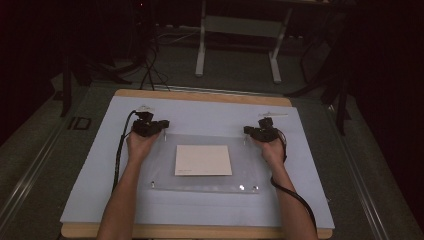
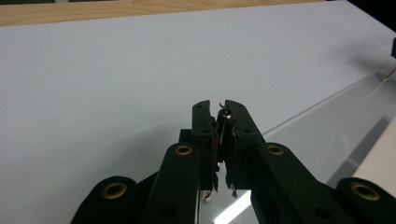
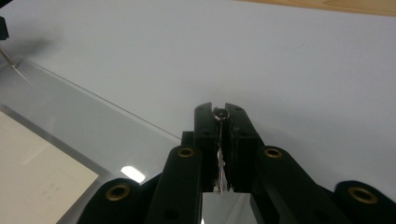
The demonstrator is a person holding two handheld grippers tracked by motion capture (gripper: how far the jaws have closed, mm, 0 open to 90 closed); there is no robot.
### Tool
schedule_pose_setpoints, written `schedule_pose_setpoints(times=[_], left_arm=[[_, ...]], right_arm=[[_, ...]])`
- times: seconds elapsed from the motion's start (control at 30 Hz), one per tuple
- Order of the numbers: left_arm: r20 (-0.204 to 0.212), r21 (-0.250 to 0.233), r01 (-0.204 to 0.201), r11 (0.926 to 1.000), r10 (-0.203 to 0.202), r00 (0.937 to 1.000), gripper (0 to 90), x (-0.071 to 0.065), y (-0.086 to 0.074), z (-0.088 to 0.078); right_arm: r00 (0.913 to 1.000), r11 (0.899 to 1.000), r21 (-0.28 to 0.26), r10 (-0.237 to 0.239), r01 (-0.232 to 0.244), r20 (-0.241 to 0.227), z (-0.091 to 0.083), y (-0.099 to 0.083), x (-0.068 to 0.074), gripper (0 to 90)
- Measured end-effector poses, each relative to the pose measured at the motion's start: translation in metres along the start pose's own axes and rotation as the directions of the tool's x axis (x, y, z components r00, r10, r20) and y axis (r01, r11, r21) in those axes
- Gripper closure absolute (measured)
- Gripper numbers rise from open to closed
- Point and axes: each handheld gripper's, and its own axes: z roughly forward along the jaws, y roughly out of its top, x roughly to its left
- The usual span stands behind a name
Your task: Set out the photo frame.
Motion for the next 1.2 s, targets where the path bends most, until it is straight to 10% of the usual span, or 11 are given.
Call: schedule_pose_setpoints(times=[0.7,1.2], left_arm=[[-0.023,0.007,0.087,0.9962,-0.087,0.9959,83.9,0.004,0.007,0.011],[-0.012,0.0,0.107,0.9942,-0.107,0.9941,84.0,0.007,0.006,0.012]], right_arm=[[0.9991,0.999,0.039,-0.017,0.015,0.039,-0.018,0.017,0.005,73.4],[0.9801,0.99,0.035,-0.129,0.136,-0.151,-0.07,0.01,0.05,69.1]])
